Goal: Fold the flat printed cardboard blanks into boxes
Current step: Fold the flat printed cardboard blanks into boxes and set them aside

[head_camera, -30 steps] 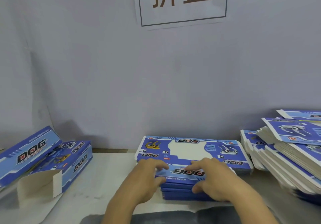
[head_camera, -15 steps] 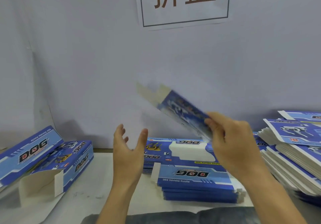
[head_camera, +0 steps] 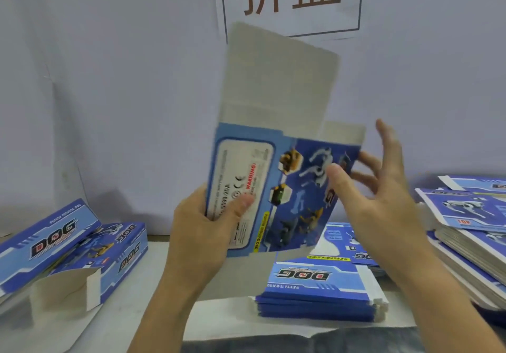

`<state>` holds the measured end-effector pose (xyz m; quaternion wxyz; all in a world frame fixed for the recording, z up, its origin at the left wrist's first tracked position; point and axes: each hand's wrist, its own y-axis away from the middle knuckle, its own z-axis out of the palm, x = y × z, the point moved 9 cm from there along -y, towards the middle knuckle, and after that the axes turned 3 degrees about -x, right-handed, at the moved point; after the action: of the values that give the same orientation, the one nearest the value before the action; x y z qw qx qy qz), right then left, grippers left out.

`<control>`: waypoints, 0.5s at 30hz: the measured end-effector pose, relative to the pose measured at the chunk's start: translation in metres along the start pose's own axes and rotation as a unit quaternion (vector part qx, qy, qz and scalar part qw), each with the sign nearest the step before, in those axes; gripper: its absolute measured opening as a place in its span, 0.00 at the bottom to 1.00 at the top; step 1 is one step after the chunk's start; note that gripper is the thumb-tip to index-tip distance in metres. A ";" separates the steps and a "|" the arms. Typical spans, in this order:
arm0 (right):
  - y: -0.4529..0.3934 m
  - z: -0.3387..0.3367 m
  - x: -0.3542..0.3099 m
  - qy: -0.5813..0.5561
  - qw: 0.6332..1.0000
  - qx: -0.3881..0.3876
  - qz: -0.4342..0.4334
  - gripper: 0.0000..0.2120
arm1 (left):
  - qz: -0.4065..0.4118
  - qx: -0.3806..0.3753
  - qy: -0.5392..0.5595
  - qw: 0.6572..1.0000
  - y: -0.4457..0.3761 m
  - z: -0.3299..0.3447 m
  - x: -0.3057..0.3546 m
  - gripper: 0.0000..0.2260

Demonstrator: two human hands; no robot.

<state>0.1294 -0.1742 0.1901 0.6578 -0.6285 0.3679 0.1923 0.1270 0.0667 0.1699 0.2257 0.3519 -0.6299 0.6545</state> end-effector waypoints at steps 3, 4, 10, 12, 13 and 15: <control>0.001 -0.003 -0.005 0.031 0.999 0.030 -0.026 0.36 | 0.013 -0.058 -0.042 0.997 0.004 0.015 0.006 0.06; 0.001 -0.006 -0.004 0.054 0.997 0.041 -0.027 0.33 | 0.014 -0.073 -0.049 0.996 0.005 0.019 0.007 0.05; 0.002 -0.017 -0.003 0.087 0.994 0.059 -0.028 0.22 | 0.010 -0.090 -0.073 0.993 0.007 0.025 0.004 0.06; 0.002 -0.020 -0.003 0.083 0.994 0.069 -0.024 0.18 | 0.026 -0.086 -0.095 0.991 0.006 0.023 0.007 0.08; 0.002 -0.020 -0.004 0.081 0.994 0.068 -0.024 0.17 | 0.034 -0.083 -0.102 0.991 0.006 0.021 0.008 0.09; 0.002 -0.019 -0.005 0.064 0.996 0.052 -0.029 0.15 | 0.036 -0.080 -0.097 0.991 0.005 0.017 0.008 0.11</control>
<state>0.1204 -0.1915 0.1937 0.6700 -0.6148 0.4004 0.1129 0.1214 0.0484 0.1716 0.1674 0.3713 -0.7114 0.5728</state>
